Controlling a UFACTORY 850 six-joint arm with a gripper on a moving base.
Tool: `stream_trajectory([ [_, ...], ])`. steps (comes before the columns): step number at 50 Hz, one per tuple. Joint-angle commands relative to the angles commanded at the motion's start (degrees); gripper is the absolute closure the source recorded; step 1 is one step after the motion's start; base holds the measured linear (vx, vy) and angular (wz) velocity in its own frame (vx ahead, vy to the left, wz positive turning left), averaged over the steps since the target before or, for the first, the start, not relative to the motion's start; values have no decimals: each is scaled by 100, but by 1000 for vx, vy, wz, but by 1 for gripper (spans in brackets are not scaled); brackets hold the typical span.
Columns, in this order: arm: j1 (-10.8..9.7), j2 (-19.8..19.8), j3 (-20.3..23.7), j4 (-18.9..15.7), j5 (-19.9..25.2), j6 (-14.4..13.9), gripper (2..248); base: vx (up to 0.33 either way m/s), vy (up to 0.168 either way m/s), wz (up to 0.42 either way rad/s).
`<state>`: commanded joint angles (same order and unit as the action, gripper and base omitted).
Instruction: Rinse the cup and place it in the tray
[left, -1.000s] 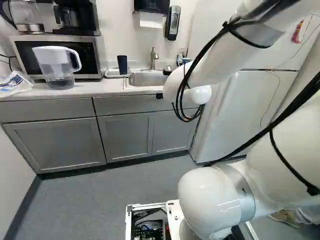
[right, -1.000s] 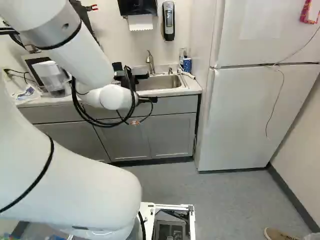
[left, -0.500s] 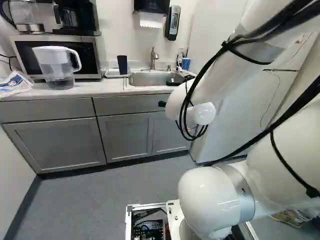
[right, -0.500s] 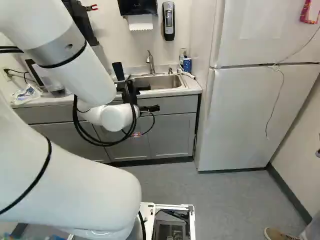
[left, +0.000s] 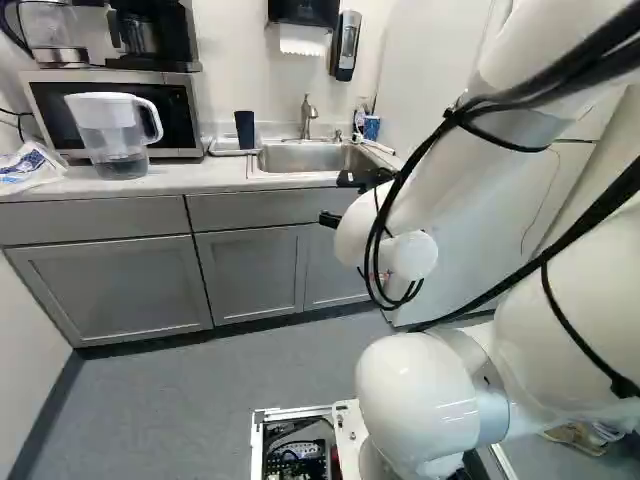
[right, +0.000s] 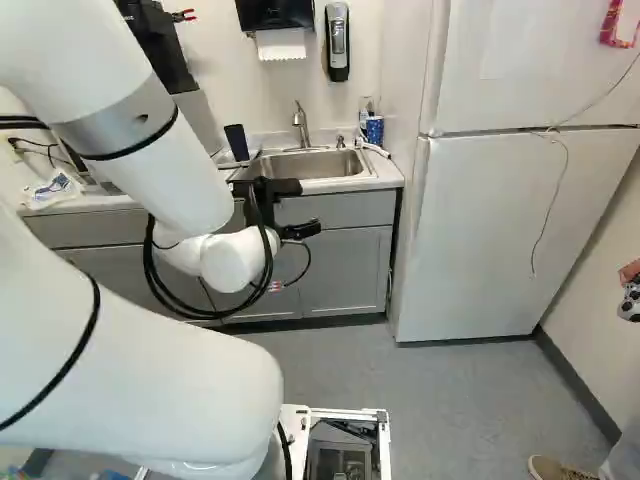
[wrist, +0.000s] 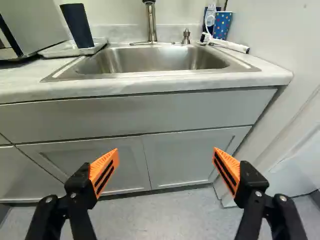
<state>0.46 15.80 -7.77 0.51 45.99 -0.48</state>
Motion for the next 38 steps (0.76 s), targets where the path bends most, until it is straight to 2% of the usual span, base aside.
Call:
stream_trajectory([
  [19, -36, 15, 218, -40, 315, 38, 3, 0, 0, 0],
  [38, -46, 20, 277, -51, 401, 48, 3, 0, 0, 0],
])
